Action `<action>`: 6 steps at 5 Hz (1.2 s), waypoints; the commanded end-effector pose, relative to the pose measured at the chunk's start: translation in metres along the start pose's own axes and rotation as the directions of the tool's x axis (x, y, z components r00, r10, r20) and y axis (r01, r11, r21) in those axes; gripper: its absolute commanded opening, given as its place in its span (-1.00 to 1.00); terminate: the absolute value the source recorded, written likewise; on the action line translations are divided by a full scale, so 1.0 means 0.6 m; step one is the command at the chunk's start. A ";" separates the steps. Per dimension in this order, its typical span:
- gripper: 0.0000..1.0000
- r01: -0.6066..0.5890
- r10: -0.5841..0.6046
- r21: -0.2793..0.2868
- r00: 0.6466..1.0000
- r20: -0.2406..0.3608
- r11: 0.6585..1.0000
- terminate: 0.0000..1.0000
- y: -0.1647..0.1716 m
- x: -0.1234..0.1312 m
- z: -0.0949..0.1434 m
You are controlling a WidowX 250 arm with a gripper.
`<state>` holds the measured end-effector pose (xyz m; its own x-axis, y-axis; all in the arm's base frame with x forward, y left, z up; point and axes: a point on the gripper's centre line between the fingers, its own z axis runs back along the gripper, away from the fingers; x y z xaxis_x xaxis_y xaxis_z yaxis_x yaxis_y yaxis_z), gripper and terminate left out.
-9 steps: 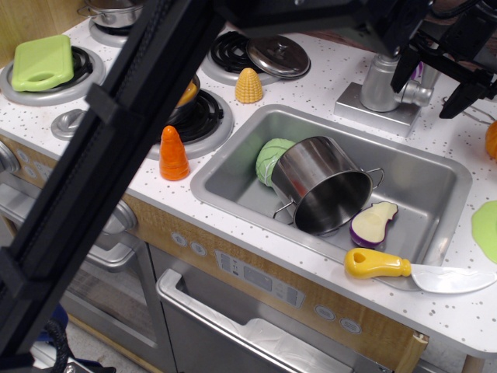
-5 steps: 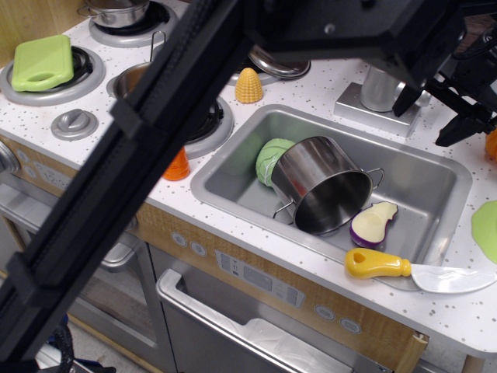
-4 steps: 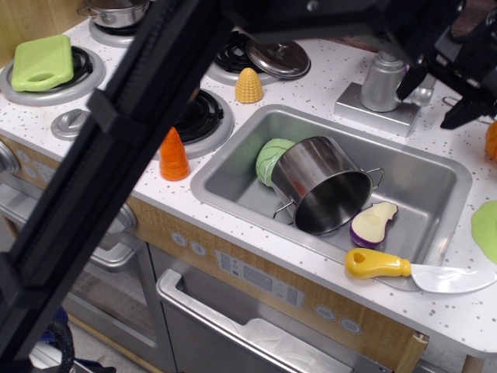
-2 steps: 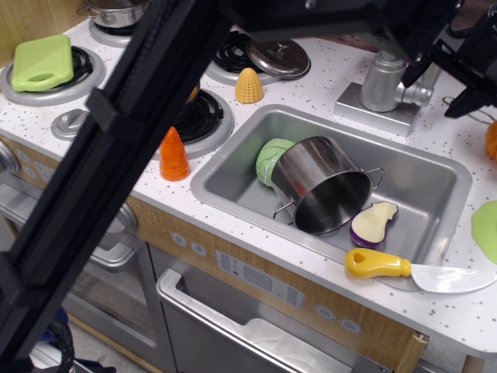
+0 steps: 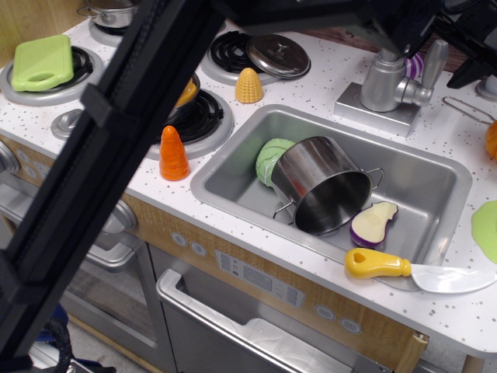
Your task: Turn lever vertical to front
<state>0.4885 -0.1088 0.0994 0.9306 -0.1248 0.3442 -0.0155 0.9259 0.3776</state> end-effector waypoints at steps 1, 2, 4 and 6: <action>1.00 -0.046 0.048 -0.024 0.996 0.074 0.999 -1.00 0.023 0.034 0.031; 1.00 -0.052 0.054 -0.025 0.994 0.099 0.998 -1.00 0.022 0.036 0.025; 1.00 -0.052 0.057 -0.044 0.993 0.105 0.998 -1.00 0.025 0.040 0.006; 1.00 -0.065 0.070 -0.052 0.993 0.094 0.997 -1.00 0.025 0.053 -0.006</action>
<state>0.5126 -0.0994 0.0799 0.9226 -0.0907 0.3750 -0.0410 0.9434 0.3290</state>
